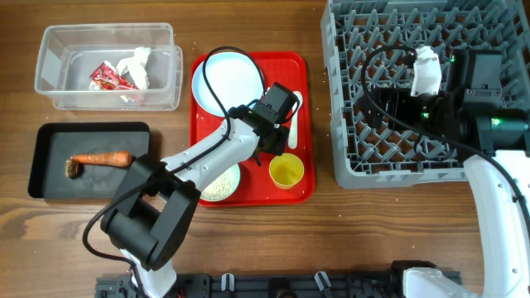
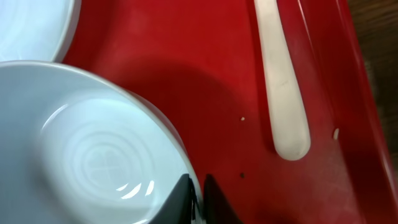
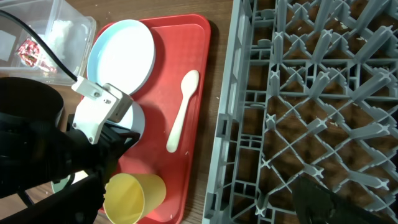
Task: Sort waste into correct bins and load items into the dishwasher rack
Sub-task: 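Return the blue bowl to the red tray with the left gripper, then grasp the green rice bowl rim with the left gripper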
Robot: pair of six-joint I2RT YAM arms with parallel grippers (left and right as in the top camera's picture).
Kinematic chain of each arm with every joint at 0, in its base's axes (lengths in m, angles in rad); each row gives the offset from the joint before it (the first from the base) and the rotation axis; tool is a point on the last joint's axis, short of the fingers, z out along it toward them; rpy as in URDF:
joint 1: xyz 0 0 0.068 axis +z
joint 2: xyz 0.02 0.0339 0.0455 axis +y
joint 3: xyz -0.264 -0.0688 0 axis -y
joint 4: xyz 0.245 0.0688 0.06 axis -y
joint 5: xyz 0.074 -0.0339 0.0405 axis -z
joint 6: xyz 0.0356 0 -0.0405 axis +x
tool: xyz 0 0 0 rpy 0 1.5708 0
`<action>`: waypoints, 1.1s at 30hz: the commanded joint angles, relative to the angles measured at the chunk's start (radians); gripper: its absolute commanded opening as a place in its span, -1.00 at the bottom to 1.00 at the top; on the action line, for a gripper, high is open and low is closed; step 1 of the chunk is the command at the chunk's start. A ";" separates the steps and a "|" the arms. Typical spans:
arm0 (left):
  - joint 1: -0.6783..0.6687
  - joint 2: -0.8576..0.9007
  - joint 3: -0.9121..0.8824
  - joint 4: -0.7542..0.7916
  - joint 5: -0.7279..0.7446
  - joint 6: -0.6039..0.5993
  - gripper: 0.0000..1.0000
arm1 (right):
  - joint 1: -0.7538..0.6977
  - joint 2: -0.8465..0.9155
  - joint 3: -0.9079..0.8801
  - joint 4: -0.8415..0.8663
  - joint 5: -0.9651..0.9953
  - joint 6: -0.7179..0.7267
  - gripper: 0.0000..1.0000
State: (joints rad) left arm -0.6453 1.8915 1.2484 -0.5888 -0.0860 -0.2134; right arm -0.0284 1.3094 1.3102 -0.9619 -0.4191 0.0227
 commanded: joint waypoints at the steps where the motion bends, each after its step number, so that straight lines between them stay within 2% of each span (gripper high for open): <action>1: 0.008 0.013 0.010 0.009 -0.021 -0.037 -0.34 | -0.003 0.011 0.011 0.000 -0.016 0.004 1.00; 2: 0.013 0.008 0.027 -0.008 -0.021 -0.065 0.09 | -0.003 0.011 0.011 0.000 -0.015 0.003 1.00; 3: 0.018 -0.002 0.061 -0.051 -0.021 -0.074 0.33 | -0.003 0.011 0.011 0.000 -0.015 0.003 1.00; 6: 0.040 -0.034 0.199 -0.203 -0.020 -0.095 0.63 | -0.003 0.011 0.011 -0.001 -0.016 0.003 0.99; 7: 0.053 -0.048 0.253 -0.270 -0.020 -0.126 0.65 | -0.003 0.011 0.011 -0.001 -0.015 0.004 0.99; 10: 0.091 -0.084 0.357 -0.452 -0.016 -0.211 0.60 | -0.003 0.011 0.011 0.001 -0.002 0.000 0.99; 12: 0.105 -0.098 0.359 -0.533 -0.016 -0.249 0.49 | -0.003 0.011 0.011 0.003 0.013 0.000 0.99; 15: 0.097 -0.089 0.308 -0.620 -0.016 -0.330 0.47 | -0.003 0.011 0.011 0.004 0.016 0.000 0.99; 18: 0.062 -0.089 0.179 -0.592 -0.005 -0.424 0.40 | -0.003 0.011 0.011 0.003 0.016 0.000 0.99; 20: 0.040 -0.089 0.112 -0.553 0.010 -0.423 0.37 | -0.003 0.011 0.011 0.004 0.021 -0.001 0.99; 25: 0.010 -0.088 -0.042 -0.404 0.006 -0.423 0.14 | -0.003 0.011 0.011 0.002 0.034 0.000 0.99; 28: 0.014 -0.088 -0.130 -0.302 0.006 -0.403 0.10 | -0.003 0.011 0.011 -0.001 0.034 -0.001 1.00; 33: 0.015 -0.088 -0.184 -0.254 0.005 -0.393 -0.26 | -0.003 0.011 0.011 0.000 0.034 -0.001 0.99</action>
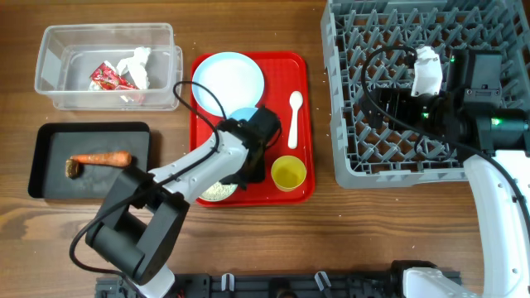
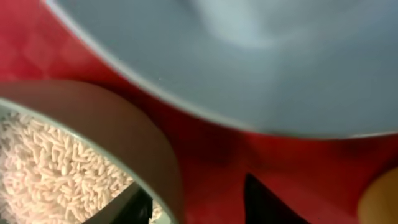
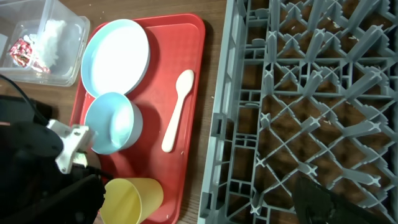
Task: Sort waste into correct bins and load items into the dishwasher rack
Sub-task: 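Grasp the green rice bowl rim with the left gripper, then tip the green bowl over the black tray to pour out the rice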
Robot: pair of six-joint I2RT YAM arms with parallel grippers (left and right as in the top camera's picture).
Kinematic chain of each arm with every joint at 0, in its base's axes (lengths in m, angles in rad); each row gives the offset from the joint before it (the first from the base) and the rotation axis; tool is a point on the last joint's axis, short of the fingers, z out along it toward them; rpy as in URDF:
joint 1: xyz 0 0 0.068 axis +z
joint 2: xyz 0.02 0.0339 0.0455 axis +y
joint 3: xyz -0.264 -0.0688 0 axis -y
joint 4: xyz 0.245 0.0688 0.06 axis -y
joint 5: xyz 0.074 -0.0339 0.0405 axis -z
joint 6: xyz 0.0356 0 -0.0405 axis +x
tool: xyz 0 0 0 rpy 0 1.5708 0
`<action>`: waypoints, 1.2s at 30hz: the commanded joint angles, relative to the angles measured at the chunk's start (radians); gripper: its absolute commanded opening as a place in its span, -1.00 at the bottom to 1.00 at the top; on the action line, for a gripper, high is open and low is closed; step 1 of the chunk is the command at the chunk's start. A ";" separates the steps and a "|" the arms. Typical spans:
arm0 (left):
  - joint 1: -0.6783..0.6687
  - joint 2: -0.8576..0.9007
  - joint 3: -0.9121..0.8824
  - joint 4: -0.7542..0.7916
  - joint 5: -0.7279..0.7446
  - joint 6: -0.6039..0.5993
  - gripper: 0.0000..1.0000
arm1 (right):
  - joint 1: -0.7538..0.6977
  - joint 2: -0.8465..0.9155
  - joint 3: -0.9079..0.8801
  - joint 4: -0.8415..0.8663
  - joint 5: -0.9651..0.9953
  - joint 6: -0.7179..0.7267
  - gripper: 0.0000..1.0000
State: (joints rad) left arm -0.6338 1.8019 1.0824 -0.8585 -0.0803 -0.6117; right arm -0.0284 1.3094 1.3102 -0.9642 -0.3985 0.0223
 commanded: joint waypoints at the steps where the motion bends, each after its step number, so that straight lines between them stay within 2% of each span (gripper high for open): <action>1: 0.003 0.002 -0.018 0.019 0.000 0.005 -0.34 | -0.003 0.011 0.011 0.002 0.014 0.000 0.99; 4: 0.003 0.002 -0.018 0.021 0.000 0.005 -0.70 | -0.003 0.011 0.011 0.002 0.014 0.000 1.00; 7: 0.004 -0.003 -0.002 0.014 0.000 0.005 -0.92 | -0.003 0.011 0.011 0.002 0.014 -0.001 0.99; 11: 0.006 -0.023 0.066 -0.064 0.000 0.058 -0.92 | -0.003 0.011 0.011 0.003 0.018 0.000 1.00; 17: 0.070 -0.092 0.183 -0.259 0.018 0.062 -0.92 | -0.003 0.011 0.011 0.002 0.018 0.000 0.99; 20: 0.168 -0.189 0.192 -0.270 0.105 0.129 -0.92 | -0.003 0.011 0.011 0.004 0.017 0.000 1.00; 25: 0.367 -0.280 0.192 -0.256 0.174 0.166 -0.92 | -0.003 0.011 0.011 -0.001 0.017 0.000 1.00; 29: 0.535 -0.291 0.191 -0.243 0.335 0.270 -0.92 | -0.003 0.011 0.011 -0.002 0.018 -0.003 0.99; 36: 0.754 -0.291 0.175 -0.267 0.536 0.430 -0.92 | -0.003 0.011 0.011 -0.002 0.017 -0.003 1.00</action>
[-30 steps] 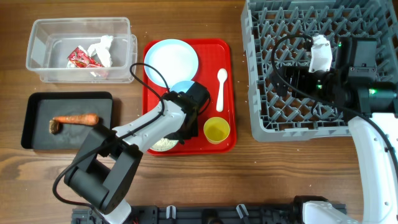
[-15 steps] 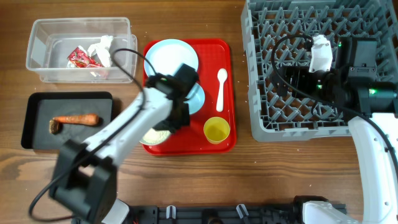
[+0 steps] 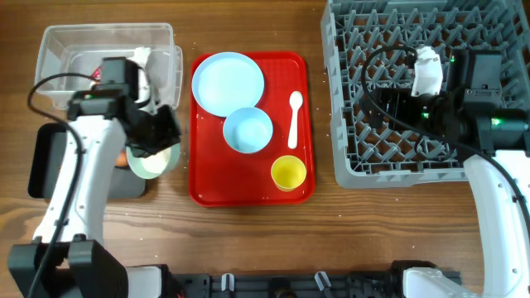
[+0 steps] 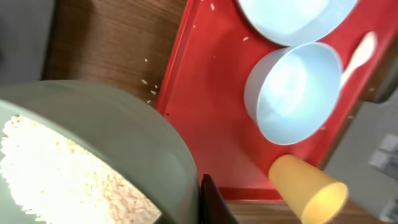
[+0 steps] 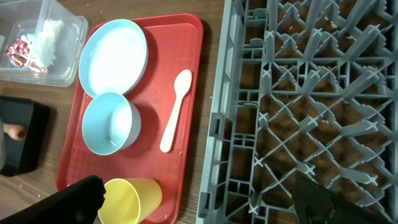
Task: Sort waste into correct bins and load items into the dishwasher rack
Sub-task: 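Tip the green bowl over the black tray to pour out the rice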
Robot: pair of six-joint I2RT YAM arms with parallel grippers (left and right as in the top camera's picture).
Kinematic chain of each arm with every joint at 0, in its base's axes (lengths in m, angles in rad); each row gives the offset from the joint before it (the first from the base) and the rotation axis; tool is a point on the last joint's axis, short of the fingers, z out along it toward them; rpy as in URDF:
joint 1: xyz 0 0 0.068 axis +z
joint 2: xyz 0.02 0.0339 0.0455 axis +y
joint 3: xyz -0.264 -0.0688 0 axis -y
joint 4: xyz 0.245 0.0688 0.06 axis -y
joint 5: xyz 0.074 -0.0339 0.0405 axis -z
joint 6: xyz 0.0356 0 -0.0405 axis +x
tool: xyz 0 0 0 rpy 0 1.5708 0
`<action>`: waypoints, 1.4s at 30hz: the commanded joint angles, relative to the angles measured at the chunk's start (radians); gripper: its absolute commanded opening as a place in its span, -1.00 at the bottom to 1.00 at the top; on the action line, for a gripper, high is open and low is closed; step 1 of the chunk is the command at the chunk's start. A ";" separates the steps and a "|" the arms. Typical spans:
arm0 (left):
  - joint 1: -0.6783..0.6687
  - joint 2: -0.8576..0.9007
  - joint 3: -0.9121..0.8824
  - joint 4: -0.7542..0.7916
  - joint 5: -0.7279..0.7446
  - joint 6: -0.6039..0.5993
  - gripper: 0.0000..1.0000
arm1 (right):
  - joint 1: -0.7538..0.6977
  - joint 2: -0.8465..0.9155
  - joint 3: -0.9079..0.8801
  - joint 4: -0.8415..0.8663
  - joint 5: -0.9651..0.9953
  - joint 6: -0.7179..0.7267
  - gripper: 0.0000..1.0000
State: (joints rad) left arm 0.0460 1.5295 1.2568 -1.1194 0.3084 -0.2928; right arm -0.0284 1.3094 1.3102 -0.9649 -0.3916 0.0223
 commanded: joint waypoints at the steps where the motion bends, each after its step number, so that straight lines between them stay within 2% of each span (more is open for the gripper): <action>1: 0.105 -0.018 -0.013 -0.008 0.178 0.134 -0.92 | -0.003 0.011 0.011 -0.001 0.010 -0.003 1.00; 6: 0.224 -0.018 -0.105 0.012 0.286 0.220 -0.92 | -0.003 0.011 0.011 0.002 0.010 -0.003 0.99; 12: 0.372 -0.018 -0.192 0.078 0.496 0.312 -0.92 | -0.003 0.011 0.011 0.002 0.010 0.004 1.00; 23: 0.549 -0.015 -0.275 0.091 0.633 0.423 -0.92 | -0.003 0.011 0.011 0.002 0.010 0.004 0.99; 29: 0.694 -0.009 -0.275 0.084 0.784 0.534 -0.92 | -0.003 0.011 0.011 0.003 0.010 0.005 0.99; 34: 0.765 -0.009 -0.275 0.088 0.808 0.601 -0.92 | -0.003 0.011 0.011 0.003 0.010 0.005 1.00; 39: 0.811 -0.009 -0.275 0.155 0.898 0.603 -0.92 | -0.003 0.011 0.011 0.002 0.010 0.005 1.00; 42: 0.812 -0.009 -0.275 0.184 0.900 0.603 -0.92 | -0.003 0.011 0.011 0.002 0.010 0.005 1.00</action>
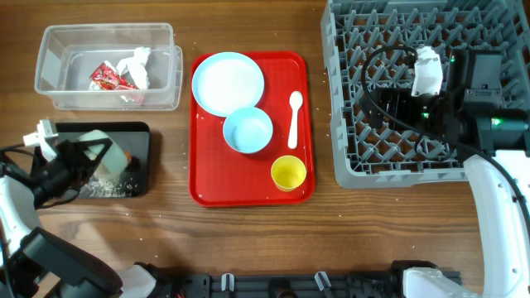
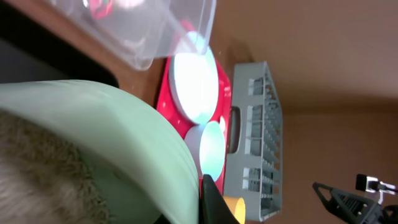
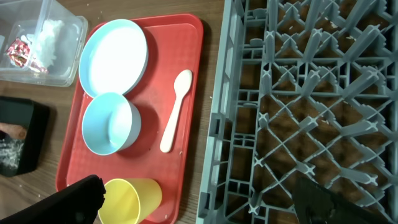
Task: Sort waste into correct bins and load items into the dishwasher rack
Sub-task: 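Tip the green bowl over the black tray to pour out the rice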
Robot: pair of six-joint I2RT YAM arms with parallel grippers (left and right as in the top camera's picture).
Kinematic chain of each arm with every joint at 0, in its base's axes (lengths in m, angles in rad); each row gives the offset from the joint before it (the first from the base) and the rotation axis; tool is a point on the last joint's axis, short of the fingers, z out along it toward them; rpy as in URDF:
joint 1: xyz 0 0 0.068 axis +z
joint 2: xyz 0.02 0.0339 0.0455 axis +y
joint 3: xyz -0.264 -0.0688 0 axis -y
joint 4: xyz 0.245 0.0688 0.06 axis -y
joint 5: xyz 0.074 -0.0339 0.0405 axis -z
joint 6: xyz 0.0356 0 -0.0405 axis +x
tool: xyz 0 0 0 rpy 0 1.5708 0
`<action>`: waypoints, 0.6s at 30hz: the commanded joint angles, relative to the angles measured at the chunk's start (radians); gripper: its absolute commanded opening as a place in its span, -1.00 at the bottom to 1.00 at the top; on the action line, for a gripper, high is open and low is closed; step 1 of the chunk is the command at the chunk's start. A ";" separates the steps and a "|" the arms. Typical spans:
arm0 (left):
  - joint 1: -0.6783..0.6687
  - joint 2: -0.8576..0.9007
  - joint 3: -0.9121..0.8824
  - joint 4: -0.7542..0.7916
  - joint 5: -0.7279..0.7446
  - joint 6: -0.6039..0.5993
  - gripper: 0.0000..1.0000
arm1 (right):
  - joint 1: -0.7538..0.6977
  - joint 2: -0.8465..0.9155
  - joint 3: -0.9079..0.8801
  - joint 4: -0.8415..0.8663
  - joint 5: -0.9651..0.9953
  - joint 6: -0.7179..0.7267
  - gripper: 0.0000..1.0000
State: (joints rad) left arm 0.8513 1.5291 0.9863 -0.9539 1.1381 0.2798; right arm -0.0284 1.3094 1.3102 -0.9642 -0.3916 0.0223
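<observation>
My left gripper (image 1: 77, 163) is shut on the rim of a pale green bowl (image 1: 99, 154), which is tipped on its side over the black tray (image 1: 50, 132). White rice (image 1: 108, 189) lies scattered on that tray. In the left wrist view the green bowl (image 2: 93, 137) fills the frame, rice clinging inside, and my left gripper (image 2: 202, 208) pinches its rim. On the red tray (image 1: 203, 178) sit a pale plate (image 1: 228, 83), a blue bowl (image 1: 248, 131), a white spoon (image 1: 295, 116) and a yellow cup (image 1: 288, 172). My right gripper (image 3: 199, 211) hangs wide open over the grey dishwasher rack (image 1: 414, 161).
A clear bin (image 1: 108, 95) holding wrappers and crumpled paper stands behind the black tray. A bit of carrot (image 1: 127, 156) shows beside the green bowl. The rack fills the right side of the table. Bare wood lies along the front edge.
The left arm has moved further left, and the green bowl, then upright and full of rice beside the red tray, is now tipped over the black tray with rice on it.
My left gripper was first at the blue bowl on the red tray, then at the rim of the rice bowl there. Later it held that bowl off the tray, to its left. Now the bowl is tipped over the black tray. The right arm stayed still.
</observation>
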 commanded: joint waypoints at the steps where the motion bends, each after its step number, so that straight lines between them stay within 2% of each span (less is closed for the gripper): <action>1: 0.006 -0.008 -0.005 0.023 0.070 0.031 -0.92 | -0.003 0.011 0.011 0.002 0.010 0.005 0.99; 18: 0.006 -0.008 -0.005 0.121 0.161 0.031 -0.92 | -0.003 0.011 0.011 -0.007 0.010 0.007 1.00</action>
State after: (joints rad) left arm 0.8516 1.5291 0.9859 -0.8364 1.2274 0.2871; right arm -0.0284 1.3094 1.3102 -0.9653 -0.3916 0.0227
